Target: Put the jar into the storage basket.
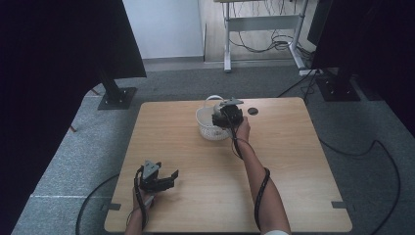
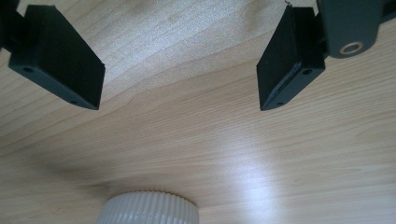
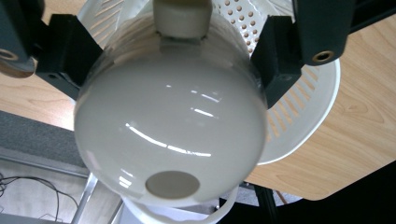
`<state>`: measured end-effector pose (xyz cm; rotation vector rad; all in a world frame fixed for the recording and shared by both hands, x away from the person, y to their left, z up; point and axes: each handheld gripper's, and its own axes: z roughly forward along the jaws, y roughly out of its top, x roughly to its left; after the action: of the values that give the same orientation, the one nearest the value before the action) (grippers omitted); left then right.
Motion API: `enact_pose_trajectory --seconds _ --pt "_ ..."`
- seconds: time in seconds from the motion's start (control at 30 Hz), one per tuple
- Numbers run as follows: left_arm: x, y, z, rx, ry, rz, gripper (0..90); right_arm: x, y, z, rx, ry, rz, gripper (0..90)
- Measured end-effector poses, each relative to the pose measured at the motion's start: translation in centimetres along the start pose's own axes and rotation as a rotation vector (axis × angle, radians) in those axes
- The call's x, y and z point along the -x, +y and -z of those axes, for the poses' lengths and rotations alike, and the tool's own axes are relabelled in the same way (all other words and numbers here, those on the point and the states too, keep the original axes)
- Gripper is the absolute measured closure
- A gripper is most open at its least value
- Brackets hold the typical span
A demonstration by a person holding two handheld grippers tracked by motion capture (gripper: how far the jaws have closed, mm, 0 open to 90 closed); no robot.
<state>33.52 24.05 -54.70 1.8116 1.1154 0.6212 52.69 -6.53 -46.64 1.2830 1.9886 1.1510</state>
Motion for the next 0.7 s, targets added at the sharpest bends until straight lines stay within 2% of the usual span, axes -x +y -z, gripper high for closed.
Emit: enact_pose_trajectory --seconds 0.17,0.57,0.7 --pt "0.0 0.0 0.0 -0.001 0.001 -0.003 15.1 -0.3 0.4 0.6 0.022 0.004 0.004 15.9" --pt "0.1 0.0 0.0 -0.002 0.005 -0.007 15.1 -0.2 0.6 2.3 0.036 -0.008 0.006 10.4" --pt "0.1 0.0 -0.1 -0.008 0.005 -0.012 15.1 0.0 0.7 2.9 0.045 0.002 0.005 9.5"
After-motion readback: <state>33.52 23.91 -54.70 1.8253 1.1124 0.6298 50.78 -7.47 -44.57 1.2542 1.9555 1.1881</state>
